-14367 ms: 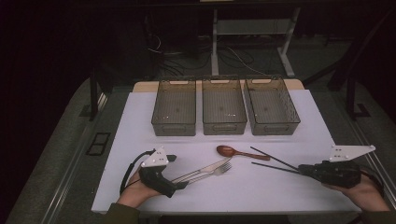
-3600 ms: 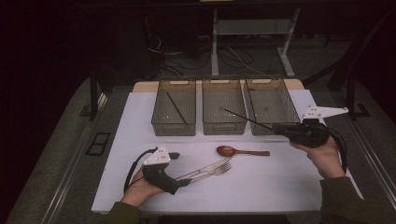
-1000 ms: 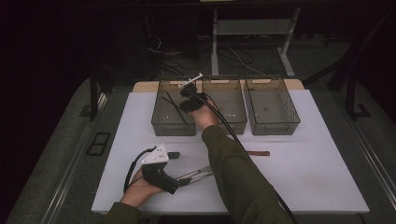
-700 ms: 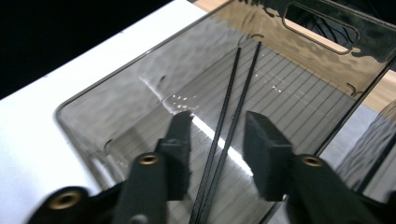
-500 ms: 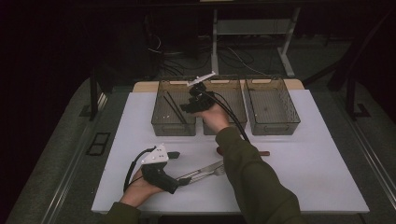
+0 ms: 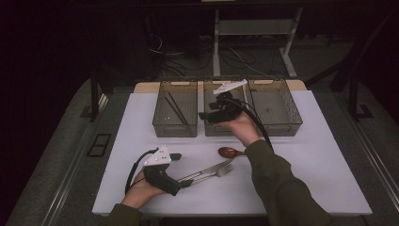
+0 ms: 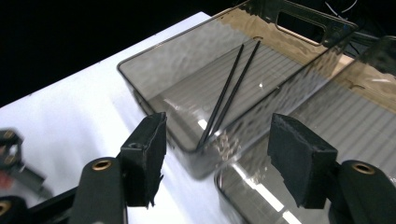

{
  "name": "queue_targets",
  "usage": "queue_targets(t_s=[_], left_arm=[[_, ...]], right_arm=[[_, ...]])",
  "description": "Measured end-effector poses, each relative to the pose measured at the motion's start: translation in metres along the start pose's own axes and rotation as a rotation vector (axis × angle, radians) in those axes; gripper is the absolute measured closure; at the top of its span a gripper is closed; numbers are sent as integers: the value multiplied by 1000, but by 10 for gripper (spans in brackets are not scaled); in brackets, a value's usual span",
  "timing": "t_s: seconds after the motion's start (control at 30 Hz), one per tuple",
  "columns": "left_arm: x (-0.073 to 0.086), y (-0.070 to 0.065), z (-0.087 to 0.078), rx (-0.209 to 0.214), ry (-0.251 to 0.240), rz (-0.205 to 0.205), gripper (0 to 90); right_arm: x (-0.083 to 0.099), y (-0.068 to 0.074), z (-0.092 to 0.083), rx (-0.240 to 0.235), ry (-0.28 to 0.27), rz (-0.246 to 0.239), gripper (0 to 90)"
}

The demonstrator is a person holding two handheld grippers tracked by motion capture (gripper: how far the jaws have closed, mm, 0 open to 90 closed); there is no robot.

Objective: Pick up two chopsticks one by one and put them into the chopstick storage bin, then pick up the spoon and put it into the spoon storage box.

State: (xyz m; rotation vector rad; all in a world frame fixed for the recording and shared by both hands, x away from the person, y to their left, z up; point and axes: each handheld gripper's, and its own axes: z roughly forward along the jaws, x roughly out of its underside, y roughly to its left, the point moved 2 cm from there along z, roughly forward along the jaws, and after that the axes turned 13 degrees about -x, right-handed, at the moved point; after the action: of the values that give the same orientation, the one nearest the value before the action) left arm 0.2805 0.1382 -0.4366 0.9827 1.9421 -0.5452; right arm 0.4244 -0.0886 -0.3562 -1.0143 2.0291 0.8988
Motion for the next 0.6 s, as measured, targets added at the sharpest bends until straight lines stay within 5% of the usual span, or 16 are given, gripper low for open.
queue_targets(t_s=[0.6], left_arm=[[1,-2,0,-14,10,0,0]], right_arm=[[84,12,-87,-28,-80,-9,295]])
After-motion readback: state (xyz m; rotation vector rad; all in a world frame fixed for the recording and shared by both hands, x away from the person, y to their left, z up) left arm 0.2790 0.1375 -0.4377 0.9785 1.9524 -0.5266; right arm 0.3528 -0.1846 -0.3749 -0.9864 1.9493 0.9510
